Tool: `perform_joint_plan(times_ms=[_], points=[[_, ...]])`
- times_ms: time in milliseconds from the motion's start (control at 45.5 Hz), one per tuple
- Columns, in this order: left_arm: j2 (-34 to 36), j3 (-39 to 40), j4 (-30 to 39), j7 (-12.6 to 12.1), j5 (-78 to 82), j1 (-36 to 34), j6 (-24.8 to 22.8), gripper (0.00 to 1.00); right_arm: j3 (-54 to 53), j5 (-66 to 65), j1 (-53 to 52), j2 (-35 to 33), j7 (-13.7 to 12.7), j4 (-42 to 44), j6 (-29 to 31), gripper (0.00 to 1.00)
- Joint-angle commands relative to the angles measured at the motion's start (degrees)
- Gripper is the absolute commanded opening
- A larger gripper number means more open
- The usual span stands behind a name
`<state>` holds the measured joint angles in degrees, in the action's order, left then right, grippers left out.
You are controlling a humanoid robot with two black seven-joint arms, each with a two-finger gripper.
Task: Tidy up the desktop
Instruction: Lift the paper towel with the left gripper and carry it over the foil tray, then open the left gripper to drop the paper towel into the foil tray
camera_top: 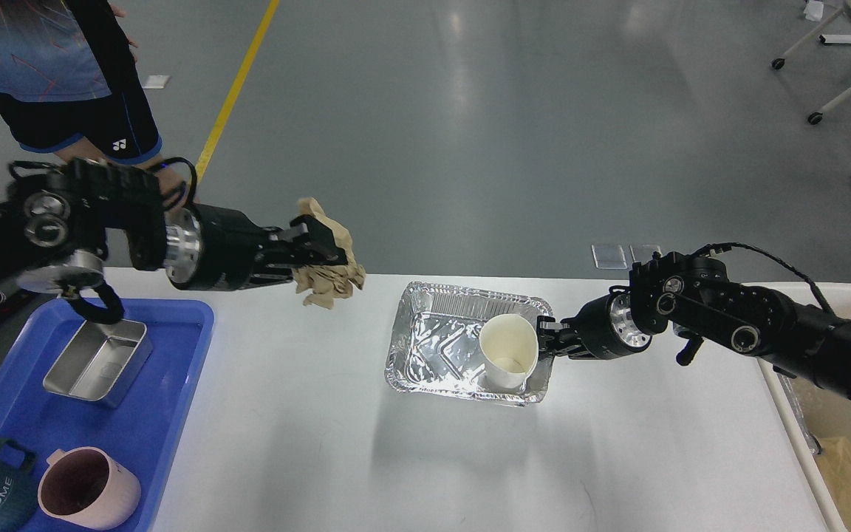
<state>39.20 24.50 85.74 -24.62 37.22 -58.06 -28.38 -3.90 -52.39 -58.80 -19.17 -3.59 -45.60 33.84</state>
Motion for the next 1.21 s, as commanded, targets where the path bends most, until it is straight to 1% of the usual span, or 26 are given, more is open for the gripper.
perform_joint_plan(times_ms=[0, 154, 263, 373, 439, 483, 571, 681, 725, 856, 988, 1186], points=[[-9.2, -0.3, -5.8, 0.2, 1.6, 2.9, 0.3, 0.1, -0.1, 0.0, 0.2, -0.1, 0.0, 0.1, 0.0, 0.0], [-17.7, -1.8, -13.8, 0.4, 3.6, 4.8, 0.3, 0.11, -0.1, 0.0, 0.2, 0.2, 0.0, 0.0, -0.6, 0.0], [-22.2, -1.7, -18.9, 0.6, 5.8, 6.4, 0.4, 0.11, -0.1, 0.0, 0.2, 0.2, 0.0, 0.0, -0.6, 0.0], [-26.6, -1.3, -22.5, 0.6, 6.5, 6.9, 0.5, 0.12, -0.1, 0.0, 0.2, 0.1, 0.0, 0.0, -0.6, 0.0], [-28.5, -1.1, -24.1, 0.6, 6.5, 6.9, 0.6, 0.14, -0.1, 0.0, 0.2, 0.1, 0.0, 0.0, -0.6, 0.0], [-29.4, -1.0, -25.2, 0.6, 6.5, 6.9, 0.7, 0.24, -0.1, 0.0, 0.2, 0.1, 0.0, 0.0, -0.6, 0.0], [-30.3, -1.0, -26.9, 0.5, 6.5, 6.9, 2.3, 0.48, -0.1, 0.0, 0.2, 0.0, 0.0, 0.0, -0.6, 0.0], [-30.6, -1.3, -27.0, 0.5, 6.5, 6.9, 4.9, 0.73, -0.1, 0.0, 0.3, -0.1, 0.0, 0.0, -0.6, 0.0], [-30.6, -1.4, -27.0, 0.5, 6.4, 6.9, 5.5, 0.8, -0.1, 0.0, 0.3, -0.1, 0.0, 0.0, -0.6, 0.0], [-30.6, -1.4, -27.0, 0.2, 5.8, 7.0, 5.7, 0.87, -0.1, 0.0, 0.3, 0.0, 0.0, 0.0, -0.6, 0.0], [-30.6, -1.3, -27.0, -0.1, 5.7, 7.0, 5.7, 0.89, -0.1, 0.0, 0.3, 0.0, 0.0, 0.0, -0.6, 0.0], [-30.1, 0.4, -26.9, 0.2, 5.1, 6.8, 5.8, 0.92, -0.1, 0.0, 0.3, -0.1, 0.0, 0.0, -0.6, 0.0]])
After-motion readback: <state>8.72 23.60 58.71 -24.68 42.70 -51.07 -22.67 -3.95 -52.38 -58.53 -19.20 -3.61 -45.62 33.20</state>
